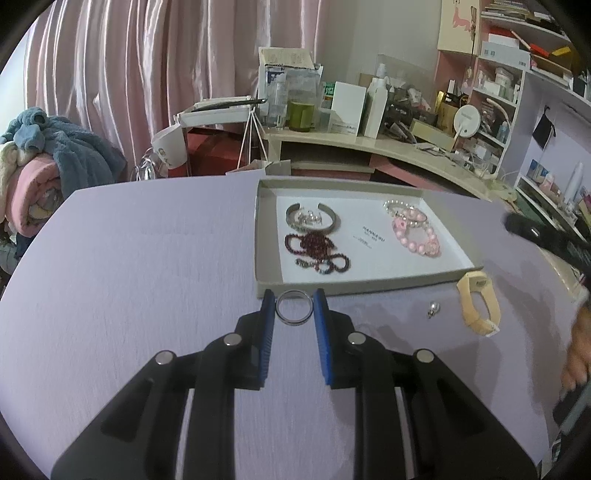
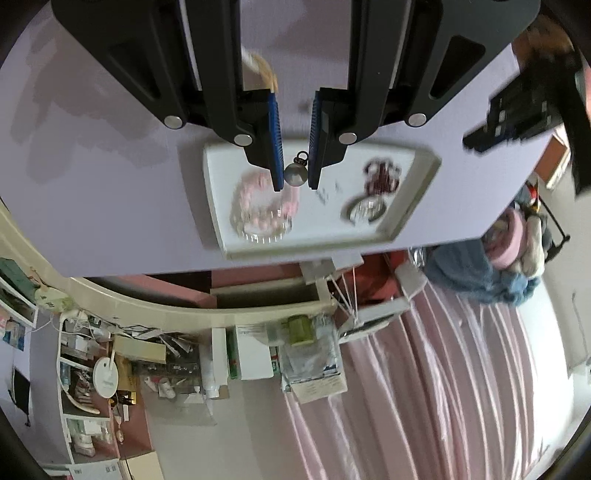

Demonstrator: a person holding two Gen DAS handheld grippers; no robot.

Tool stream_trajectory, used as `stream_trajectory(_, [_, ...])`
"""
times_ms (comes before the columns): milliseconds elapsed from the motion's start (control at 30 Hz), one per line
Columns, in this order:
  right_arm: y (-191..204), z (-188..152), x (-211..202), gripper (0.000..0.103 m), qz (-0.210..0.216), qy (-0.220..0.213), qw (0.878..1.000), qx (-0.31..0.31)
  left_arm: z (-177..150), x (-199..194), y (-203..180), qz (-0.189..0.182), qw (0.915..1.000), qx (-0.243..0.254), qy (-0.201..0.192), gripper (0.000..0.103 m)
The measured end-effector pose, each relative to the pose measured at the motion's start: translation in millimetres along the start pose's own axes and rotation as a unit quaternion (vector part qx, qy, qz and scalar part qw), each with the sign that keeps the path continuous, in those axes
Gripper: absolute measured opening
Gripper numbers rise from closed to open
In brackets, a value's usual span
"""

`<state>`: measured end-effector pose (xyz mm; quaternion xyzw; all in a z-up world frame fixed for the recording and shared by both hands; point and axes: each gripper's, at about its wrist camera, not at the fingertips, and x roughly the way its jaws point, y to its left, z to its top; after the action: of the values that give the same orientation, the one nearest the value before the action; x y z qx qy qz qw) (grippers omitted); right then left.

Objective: Organize jewelry
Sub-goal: 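Carry the pearl earring into the tray and open the right tool, then carry the silver ring into the tray and open the left tool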

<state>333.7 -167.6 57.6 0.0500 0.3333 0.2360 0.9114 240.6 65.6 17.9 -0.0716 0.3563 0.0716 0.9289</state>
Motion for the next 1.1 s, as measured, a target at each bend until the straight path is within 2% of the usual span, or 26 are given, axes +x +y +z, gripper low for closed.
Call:
stream_trajectory(100, [-4,12,33,0.014,0.021,0.028,0.999,0.021,7,2,0,-0.004,1.0,0.001,-0.004,0.022])
stream_trajectory(233, [-5,12,71,0.014,0.025,0.061,0.997,0.038,16,7,4,-0.009,0.9999,-0.001,-0.007,0.022])
stream_trajectory(400, [-3,8,88,0.014,0.026,0.076,0.996,0.046,26,12,7,-0.015,0.9998,0.0,-0.013,0.021])
stream_trajectory(600, [3,5,88,0.015,0.024,0.079,0.996,0.03,31,18,10,-0.023,0.9996,-0.004,-0.013,0.022])
stream_trajectory(733, [-2,7,84,0.035,0.023,0.074,0.996,0.041,31,22,11,-0.027,0.9996,-0.007,-0.01,0.022])
stream_trajectory(1100, [-19,6,57,0.035,0.016,0.049,0.998,0.044,32,30,6,-0.034,0.9994,-0.007,-0.007,0.022])
